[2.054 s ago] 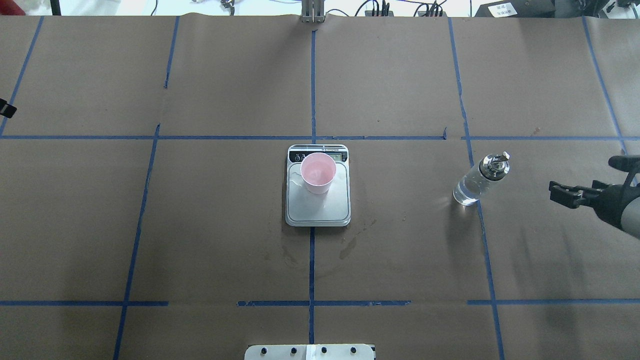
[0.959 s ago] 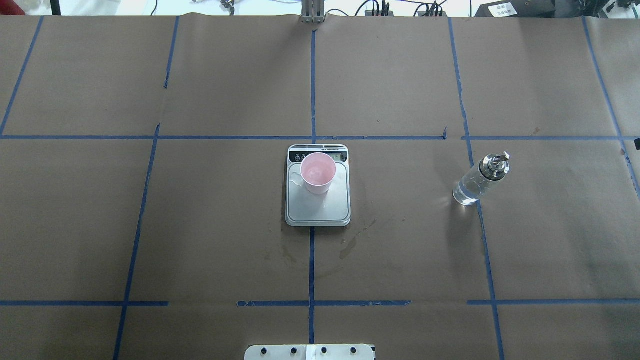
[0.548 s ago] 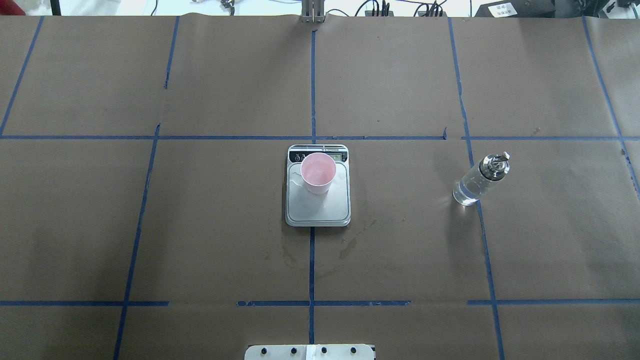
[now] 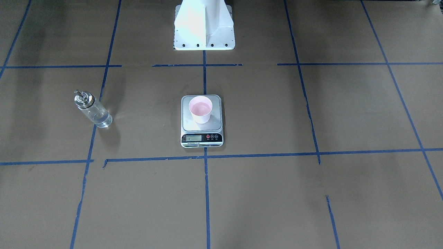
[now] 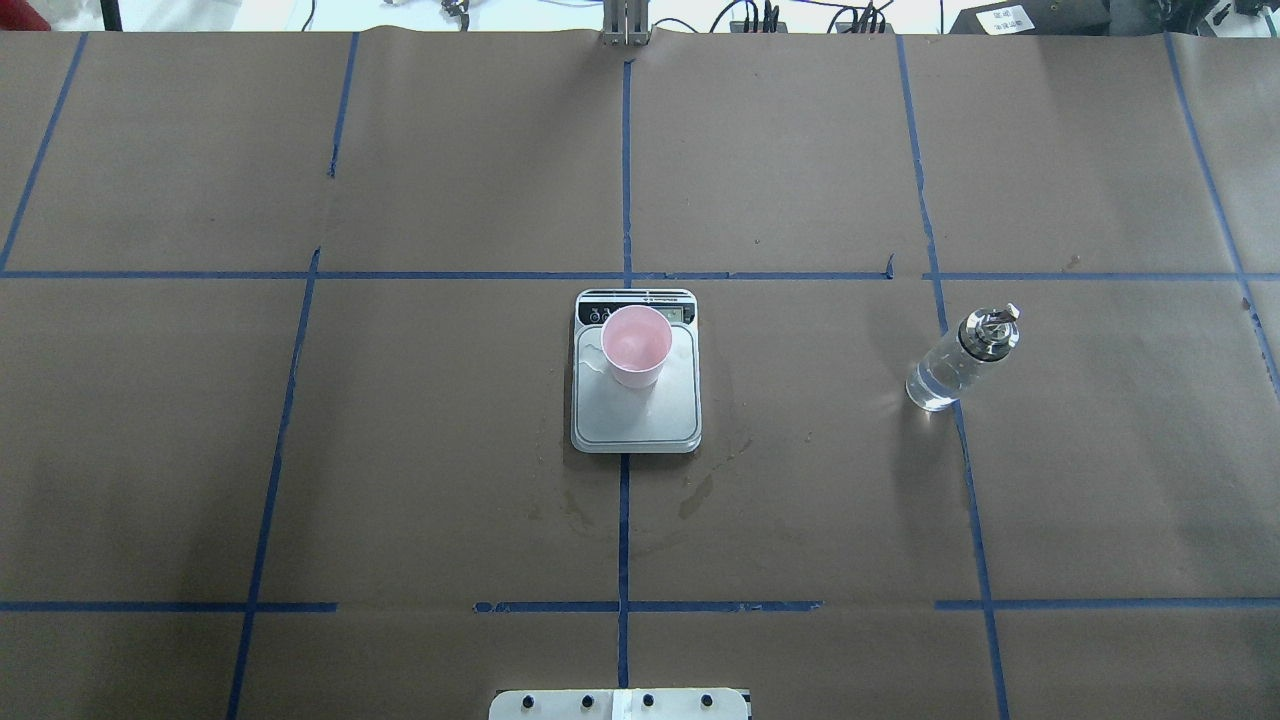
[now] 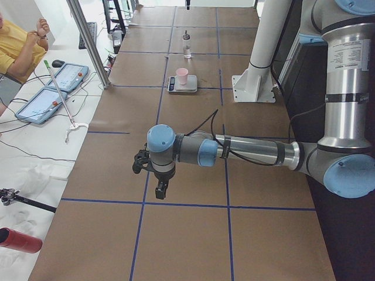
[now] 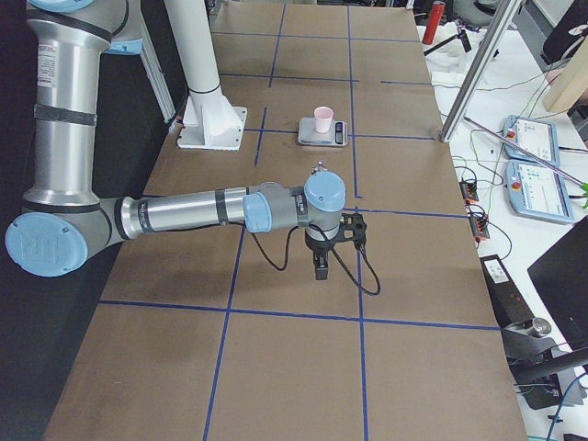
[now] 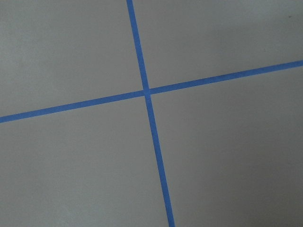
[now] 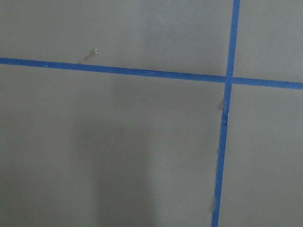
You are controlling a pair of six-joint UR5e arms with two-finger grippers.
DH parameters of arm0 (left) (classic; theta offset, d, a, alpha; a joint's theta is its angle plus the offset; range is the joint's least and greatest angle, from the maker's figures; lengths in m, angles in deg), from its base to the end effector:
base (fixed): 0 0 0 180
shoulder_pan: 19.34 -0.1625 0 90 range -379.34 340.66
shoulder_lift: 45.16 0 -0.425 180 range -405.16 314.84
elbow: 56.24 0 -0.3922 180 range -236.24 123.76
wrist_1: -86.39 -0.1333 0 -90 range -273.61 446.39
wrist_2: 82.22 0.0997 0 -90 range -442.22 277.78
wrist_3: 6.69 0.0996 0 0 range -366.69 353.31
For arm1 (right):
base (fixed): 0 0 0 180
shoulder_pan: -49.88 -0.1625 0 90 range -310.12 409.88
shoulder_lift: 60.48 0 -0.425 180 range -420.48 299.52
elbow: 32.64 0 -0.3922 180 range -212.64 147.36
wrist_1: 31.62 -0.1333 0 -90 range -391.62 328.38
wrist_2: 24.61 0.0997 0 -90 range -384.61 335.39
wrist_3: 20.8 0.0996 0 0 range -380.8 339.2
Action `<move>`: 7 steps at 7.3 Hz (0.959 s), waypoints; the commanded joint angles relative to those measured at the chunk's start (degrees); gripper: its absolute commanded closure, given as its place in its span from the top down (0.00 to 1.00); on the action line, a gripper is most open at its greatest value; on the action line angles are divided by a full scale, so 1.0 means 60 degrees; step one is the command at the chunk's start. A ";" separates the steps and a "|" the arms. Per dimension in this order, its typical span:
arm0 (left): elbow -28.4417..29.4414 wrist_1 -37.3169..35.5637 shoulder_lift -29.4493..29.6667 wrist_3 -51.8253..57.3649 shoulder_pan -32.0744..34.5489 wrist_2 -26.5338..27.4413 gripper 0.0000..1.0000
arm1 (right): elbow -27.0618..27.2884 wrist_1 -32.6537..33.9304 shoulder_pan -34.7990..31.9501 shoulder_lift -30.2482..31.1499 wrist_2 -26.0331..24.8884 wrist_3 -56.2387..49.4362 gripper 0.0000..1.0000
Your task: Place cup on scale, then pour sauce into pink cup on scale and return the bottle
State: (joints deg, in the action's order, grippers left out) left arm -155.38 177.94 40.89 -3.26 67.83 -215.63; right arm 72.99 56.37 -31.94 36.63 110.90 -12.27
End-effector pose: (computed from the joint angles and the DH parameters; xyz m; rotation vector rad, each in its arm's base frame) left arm -0.0416 -0.4714 0.6112 0.1160 0.7568 0.1484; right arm -0.0018 -0.4504 0.5765 0.0571 -0.8089 -0.0672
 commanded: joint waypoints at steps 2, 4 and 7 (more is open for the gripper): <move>-0.0103 0.0078 0.0029 0.0102 -0.0026 -0.0003 1.00 | 0.0004 -0.0089 -0.0001 0.0075 -0.0041 0.0101 1.00; -0.0218 -0.0196 -0.0058 0.0074 0.0003 -0.0046 1.00 | -0.0040 -0.0104 -0.0001 0.0061 -0.0042 0.0116 1.00; -0.0250 -0.0726 -0.0059 -0.0014 -0.0011 -0.0047 1.00 | -0.0026 -0.0119 -0.0001 0.0046 -0.0012 0.0131 1.00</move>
State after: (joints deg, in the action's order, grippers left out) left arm -156.89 174.79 40.54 -3.30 67.74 -215.93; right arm 72.77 55.70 -31.95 36.95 110.75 -11.56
